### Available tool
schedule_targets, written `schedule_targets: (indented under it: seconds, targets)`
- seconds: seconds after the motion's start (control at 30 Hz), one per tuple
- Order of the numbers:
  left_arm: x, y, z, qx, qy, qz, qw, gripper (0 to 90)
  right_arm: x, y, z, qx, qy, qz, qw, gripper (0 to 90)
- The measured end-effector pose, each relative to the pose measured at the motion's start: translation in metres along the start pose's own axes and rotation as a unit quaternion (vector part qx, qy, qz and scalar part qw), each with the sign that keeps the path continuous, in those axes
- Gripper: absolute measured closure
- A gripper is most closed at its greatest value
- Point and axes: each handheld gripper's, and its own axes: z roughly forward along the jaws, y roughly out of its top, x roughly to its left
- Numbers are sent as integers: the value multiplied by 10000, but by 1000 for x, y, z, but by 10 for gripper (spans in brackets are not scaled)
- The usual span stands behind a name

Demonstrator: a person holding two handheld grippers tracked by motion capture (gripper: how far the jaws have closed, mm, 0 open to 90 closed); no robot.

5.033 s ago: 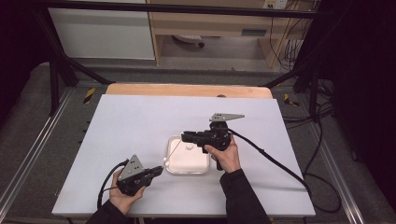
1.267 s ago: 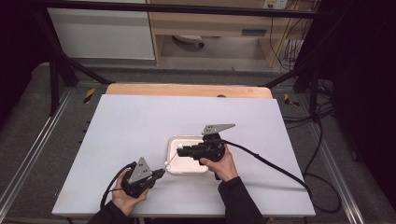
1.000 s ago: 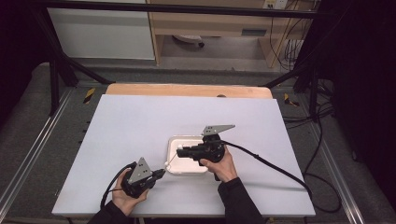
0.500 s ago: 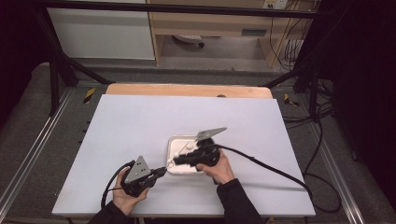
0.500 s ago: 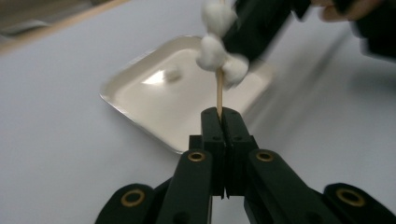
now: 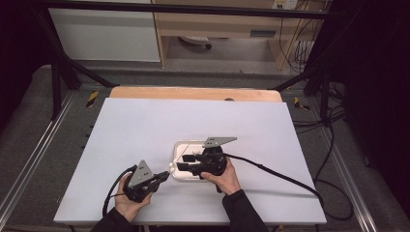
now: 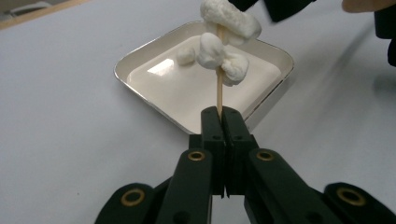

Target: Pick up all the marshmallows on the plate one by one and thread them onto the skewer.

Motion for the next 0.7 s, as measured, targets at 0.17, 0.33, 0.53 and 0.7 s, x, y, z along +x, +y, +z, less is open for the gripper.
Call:
schedule_targets:
  seconds: [0.17,0.33,0.53,0.7]
  targets:
    - [2,-1,-1,-34,-3,-66,10000,893,-5,0,-16,-100,-371,-78,9992,387]
    - [3,-2,-1,-22,-53,-184,9998,892,-13,-7,-25,-95,-779,-153,9968,240]
    - [7,-4,-1,15,-53,-315,9995,892,-21,-10,-28,224,-1212,-321,9919,92]
    - [9,-6,-1,26,-54,-388,9992,891,-27,-8,-29,387,-1435,-468,9878,59]
